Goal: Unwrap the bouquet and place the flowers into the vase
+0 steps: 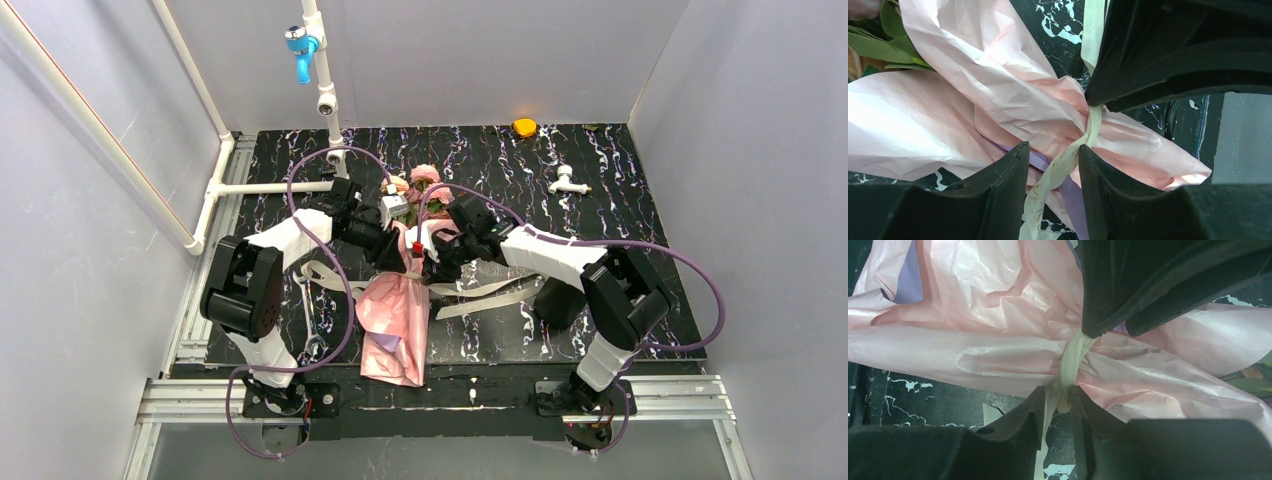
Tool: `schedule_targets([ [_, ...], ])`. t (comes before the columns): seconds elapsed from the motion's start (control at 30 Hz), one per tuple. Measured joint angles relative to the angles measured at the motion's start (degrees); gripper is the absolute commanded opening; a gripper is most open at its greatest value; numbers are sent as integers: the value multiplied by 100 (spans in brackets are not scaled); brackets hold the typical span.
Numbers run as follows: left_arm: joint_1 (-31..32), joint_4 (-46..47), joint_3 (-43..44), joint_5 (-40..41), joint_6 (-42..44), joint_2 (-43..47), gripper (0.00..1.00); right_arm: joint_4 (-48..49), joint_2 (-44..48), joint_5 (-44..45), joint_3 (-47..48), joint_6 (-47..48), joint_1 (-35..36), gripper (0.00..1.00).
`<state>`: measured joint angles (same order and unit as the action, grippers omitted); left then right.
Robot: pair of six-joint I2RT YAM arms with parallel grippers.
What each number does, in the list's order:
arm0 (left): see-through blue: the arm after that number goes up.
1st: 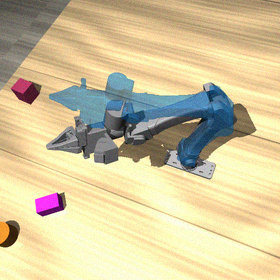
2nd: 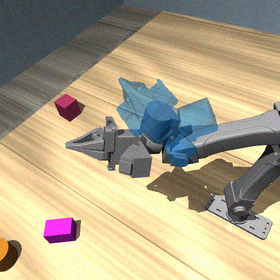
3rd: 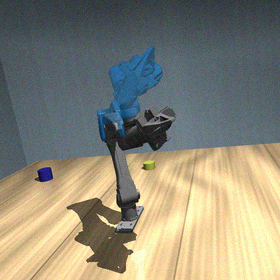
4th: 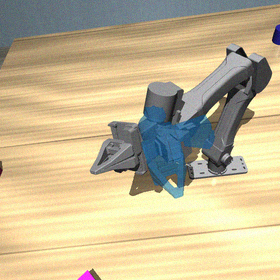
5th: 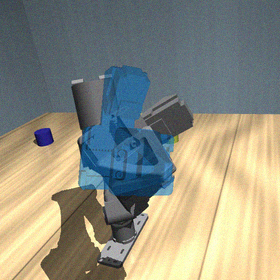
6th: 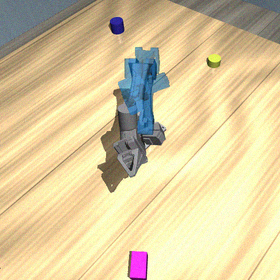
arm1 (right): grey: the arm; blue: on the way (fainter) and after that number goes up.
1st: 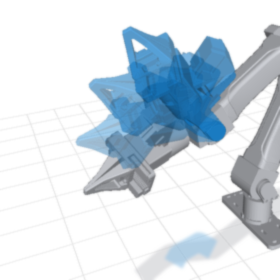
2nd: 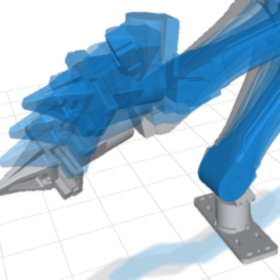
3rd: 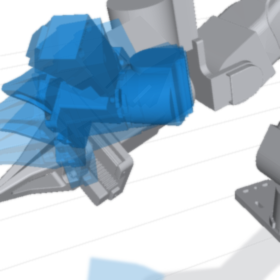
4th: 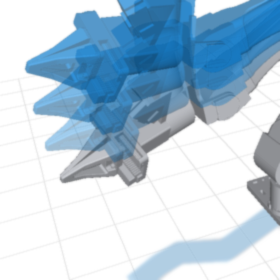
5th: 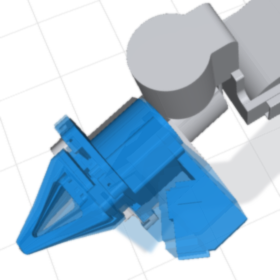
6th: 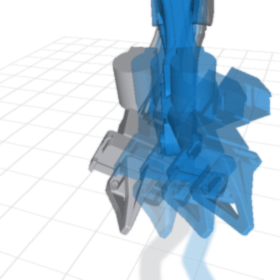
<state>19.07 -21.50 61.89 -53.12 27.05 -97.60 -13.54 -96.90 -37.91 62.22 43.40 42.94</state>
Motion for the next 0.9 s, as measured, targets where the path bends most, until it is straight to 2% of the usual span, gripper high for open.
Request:
schedule_targets([
  [0.07,0,0,20,-7,-7,-76,40,-15,0,0,-2,101,9,25],
  [0.13,0,0,24,-9,-9,-133,39,-20,0,9,-2,184,28,10],
  [0.2,0,-4,24,-9,-9,-153,38,-15,-2,31,-2,214,33,1],
  [0.47,2,-15,129,-153,-142,-153,24,52,0,131,-17,190,33,1],
  [0.53,2,-9,164,-190,-177,-153,26,127,0,188,-39,173,33,1],
  [0.67,2,-35,173,-256,-173,-153,35,389,59,308,-262,111,35,1],
  [0.9,66,-28,173,-221,-221,-164,37,619,249,396,-505,70,37,1],
])
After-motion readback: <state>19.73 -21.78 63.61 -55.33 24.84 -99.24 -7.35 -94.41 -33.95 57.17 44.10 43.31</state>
